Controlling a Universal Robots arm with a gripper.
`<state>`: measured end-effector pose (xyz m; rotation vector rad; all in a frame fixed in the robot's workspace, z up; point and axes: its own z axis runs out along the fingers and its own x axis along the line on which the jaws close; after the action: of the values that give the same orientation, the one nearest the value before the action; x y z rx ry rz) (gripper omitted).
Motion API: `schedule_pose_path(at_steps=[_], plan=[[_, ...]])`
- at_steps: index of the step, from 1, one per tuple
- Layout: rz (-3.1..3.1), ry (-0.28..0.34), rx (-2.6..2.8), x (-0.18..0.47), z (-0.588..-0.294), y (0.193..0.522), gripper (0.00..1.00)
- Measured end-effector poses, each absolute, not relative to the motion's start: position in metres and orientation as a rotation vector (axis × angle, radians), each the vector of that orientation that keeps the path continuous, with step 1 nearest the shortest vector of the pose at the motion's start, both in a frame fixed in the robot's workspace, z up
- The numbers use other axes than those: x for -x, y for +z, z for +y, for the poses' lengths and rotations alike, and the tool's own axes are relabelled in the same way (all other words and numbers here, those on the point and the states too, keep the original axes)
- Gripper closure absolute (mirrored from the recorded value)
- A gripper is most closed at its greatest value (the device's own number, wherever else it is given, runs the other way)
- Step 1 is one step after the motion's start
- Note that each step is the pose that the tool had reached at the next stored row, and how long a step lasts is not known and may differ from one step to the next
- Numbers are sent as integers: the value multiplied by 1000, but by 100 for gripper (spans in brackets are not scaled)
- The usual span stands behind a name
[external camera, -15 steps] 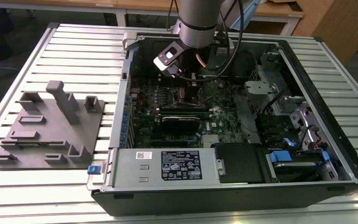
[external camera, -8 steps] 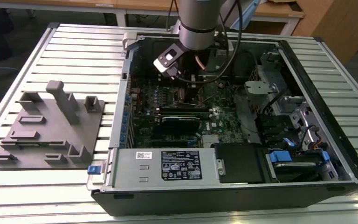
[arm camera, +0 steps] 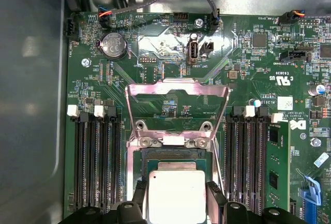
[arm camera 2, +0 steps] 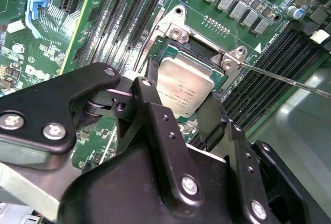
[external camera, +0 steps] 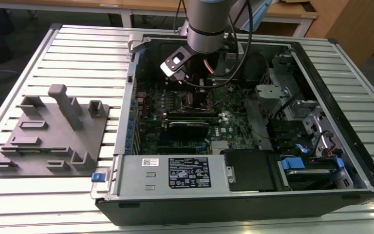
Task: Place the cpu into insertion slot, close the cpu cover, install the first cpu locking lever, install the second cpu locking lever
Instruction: 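Place the cpu into insertion slot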
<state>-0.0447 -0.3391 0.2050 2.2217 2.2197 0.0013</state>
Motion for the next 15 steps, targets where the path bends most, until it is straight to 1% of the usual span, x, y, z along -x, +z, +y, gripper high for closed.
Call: schedule_pose_path(at_steps=[8,15], plan=[[2221,7,-2223,45,-339,205,46],[2208,62,-2209,46,-339,204,46]])
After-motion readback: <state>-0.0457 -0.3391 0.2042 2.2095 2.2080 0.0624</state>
